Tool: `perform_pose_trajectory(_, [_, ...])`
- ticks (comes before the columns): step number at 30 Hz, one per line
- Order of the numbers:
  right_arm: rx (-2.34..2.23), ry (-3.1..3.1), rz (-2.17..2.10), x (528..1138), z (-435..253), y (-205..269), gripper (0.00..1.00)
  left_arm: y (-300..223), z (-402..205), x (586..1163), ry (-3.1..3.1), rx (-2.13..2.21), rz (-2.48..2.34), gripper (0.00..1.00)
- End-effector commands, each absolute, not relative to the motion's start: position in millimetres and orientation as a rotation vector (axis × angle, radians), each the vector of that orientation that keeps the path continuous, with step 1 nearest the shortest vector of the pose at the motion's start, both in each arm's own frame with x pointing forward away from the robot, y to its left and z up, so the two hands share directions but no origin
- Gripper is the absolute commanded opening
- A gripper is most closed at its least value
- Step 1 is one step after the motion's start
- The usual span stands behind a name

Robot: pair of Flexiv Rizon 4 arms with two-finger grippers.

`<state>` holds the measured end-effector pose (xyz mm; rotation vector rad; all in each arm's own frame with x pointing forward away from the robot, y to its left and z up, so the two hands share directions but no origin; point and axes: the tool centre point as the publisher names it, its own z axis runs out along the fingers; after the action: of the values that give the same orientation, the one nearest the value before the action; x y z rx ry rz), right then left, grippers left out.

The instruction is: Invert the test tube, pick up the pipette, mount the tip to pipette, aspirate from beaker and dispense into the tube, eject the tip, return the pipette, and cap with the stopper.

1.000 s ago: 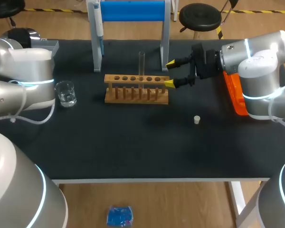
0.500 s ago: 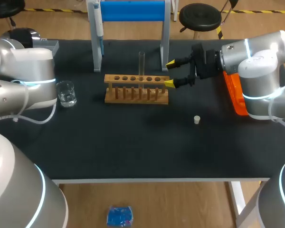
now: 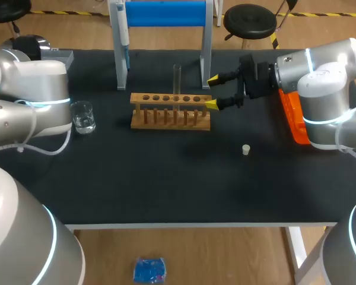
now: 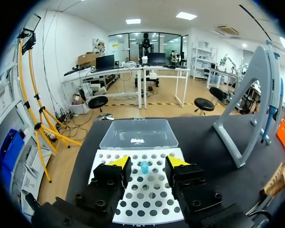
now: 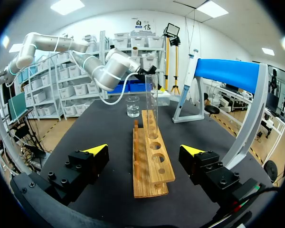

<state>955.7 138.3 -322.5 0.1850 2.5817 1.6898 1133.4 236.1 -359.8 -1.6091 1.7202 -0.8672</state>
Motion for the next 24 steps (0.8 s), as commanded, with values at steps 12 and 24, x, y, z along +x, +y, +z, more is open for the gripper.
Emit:
perform_pose_trajectory(12, [0.186, 2.58, 1.689, 954.8, -322.0, 137.9, 1.0, 236.7, -363.9, 1138.4, 1.718, -1.616, -0.861, 0.44])
perform_pose_trajectory(24, [0.186, 2.58, 1.689, 954.8, -322.0, 137.9, 1.0, 236.2, -364.5, 1139.8, 1.721, -1.617, -0.857, 0.42])
